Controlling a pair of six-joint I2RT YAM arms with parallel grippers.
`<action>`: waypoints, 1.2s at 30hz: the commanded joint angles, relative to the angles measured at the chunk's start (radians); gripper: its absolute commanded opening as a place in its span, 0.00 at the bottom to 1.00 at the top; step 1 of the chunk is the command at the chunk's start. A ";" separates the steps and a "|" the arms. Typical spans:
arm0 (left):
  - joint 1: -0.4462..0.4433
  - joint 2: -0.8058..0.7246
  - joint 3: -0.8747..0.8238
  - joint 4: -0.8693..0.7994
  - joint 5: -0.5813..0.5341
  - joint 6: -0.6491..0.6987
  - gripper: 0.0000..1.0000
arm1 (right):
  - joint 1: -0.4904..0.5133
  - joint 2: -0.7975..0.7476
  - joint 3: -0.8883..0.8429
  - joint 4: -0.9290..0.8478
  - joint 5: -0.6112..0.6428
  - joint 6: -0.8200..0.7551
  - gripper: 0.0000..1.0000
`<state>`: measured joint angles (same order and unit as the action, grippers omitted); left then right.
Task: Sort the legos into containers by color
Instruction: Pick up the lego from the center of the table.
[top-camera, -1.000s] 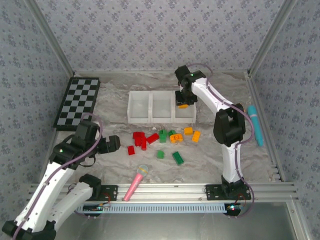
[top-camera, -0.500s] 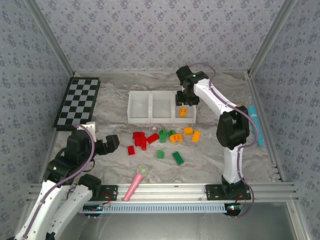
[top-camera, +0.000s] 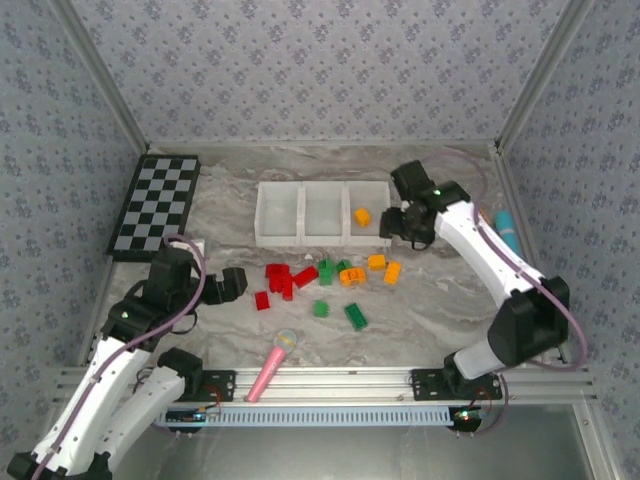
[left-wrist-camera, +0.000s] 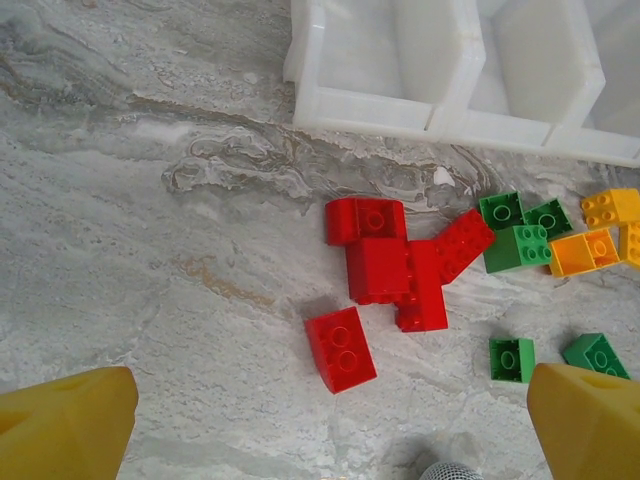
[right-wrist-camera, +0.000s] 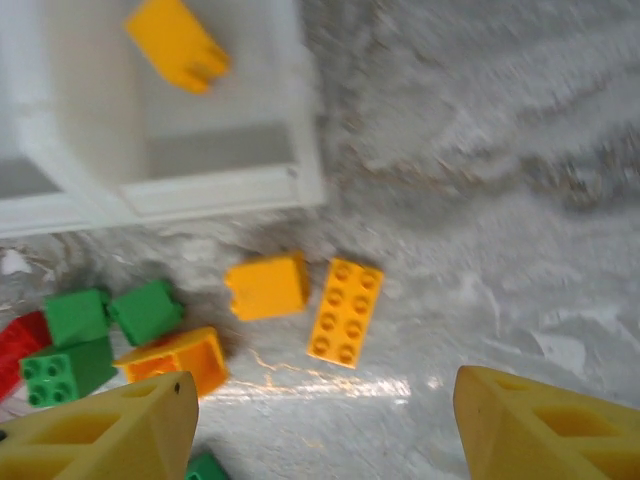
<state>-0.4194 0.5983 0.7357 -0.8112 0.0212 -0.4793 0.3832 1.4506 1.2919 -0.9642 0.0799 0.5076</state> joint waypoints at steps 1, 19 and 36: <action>-0.005 -0.014 0.013 0.004 -0.019 0.018 1.00 | -0.061 -0.068 -0.145 0.045 -0.052 0.094 0.69; -0.015 -0.106 0.001 0.016 -0.037 0.028 1.00 | -0.036 0.046 -0.306 0.203 -0.132 0.137 0.70; -0.022 -0.118 -0.022 0.059 0.026 0.042 1.00 | 0.055 0.272 -0.206 0.220 -0.068 0.129 0.68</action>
<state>-0.4343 0.4858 0.7158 -0.7834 0.0242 -0.4557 0.4210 1.6928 1.0557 -0.7311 -0.0254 0.6250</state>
